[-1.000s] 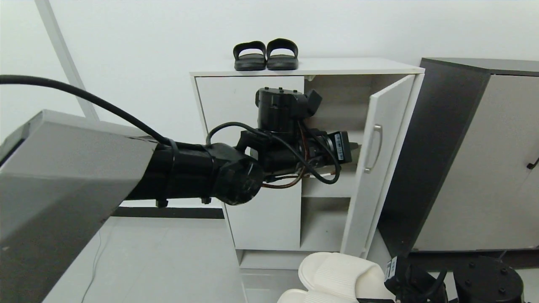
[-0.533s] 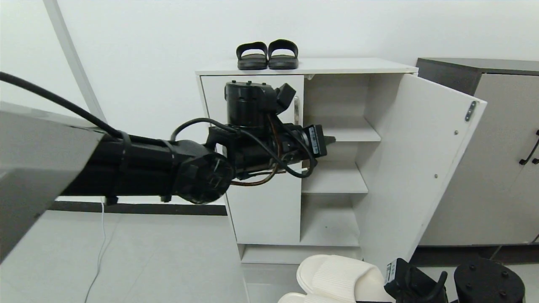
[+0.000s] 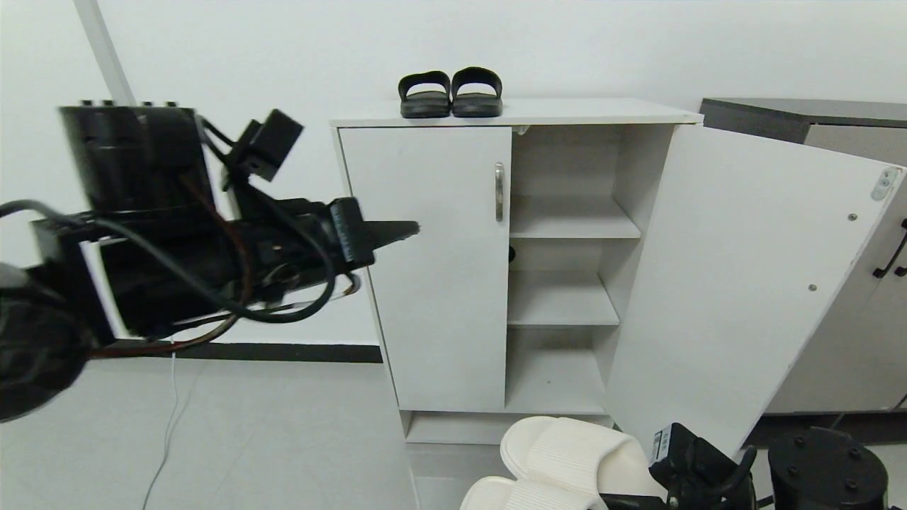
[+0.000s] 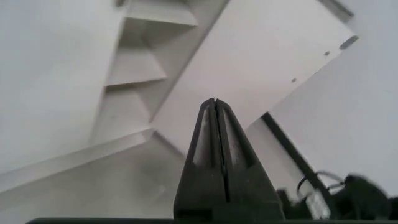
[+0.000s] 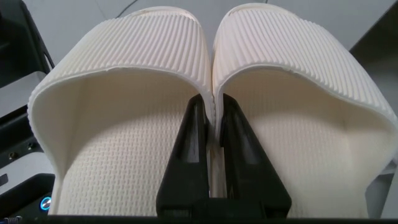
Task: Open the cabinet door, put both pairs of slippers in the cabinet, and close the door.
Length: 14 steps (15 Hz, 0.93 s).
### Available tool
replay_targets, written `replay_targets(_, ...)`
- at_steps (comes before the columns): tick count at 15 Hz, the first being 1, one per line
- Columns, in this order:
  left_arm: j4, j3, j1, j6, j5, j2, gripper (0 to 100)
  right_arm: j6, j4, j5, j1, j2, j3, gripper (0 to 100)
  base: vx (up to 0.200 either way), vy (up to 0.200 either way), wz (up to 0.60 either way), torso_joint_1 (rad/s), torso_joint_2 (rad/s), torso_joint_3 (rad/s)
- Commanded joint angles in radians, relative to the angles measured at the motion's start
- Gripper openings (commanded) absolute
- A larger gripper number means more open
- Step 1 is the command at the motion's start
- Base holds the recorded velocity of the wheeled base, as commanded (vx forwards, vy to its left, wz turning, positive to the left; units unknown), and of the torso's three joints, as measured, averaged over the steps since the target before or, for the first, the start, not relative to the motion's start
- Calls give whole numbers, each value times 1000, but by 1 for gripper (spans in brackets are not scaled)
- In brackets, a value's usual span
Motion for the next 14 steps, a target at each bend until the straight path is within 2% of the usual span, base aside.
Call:
replay_targets(1, 50, 206, 95, 69, 22, -299, 0, -1, -2, 1, -1, 1, -1, 0, 0, 0, 0, 0, 0, 0)
replay_targets(2, 73, 267, 106, 95, 63, -380, 0, 0, -1, 1, -1, 2, -2, 0, 0, 0, 0, 0, 0, 0)
replay_targets(4, 152, 399, 106, 107, 235, -599, 0, 0, -2, 1, -3, -1, -1, 0, 0, 0, 0, 0, 0, 0)
replay_targets(6, 216, 496, 106, 132, 370, -762, 0, 0, -2, -1, -7, 1, -2, 0, 0, 0, 0, 0, 0, 0)
replay_targets(7, 233, 549, 107, 158, 444, -828, 0, -1, -2, -1, -7, -1, -2, 0, 0, 0, 0, 0, 0, 0)
replay_targets(8, 239, 614, 136, 195, 523, -886, 0, -1, -8, -2, -7, -5, -1, 0, 0, 0, 0, 0, 0, 0)
replay_targets(9, 239, 667, 184, 242, 562, -943, 0, -3, -25, -2, -7, -5, 2, 0, 0, 0, 0, 0, 0, 0)
replay_targets(11, 239, 750, 274, 307, 585, -1055, 0, -3, -42, -4, -7, -1, 2, 0, 0, 0, 0, 0, 0, 0)
replay_targets(14, 264, 842, 357, 317, 592, -1198, 0, -3, -42, -4, -7, 16, 2, 0, 0, 0, 0, 0, 0, 0)
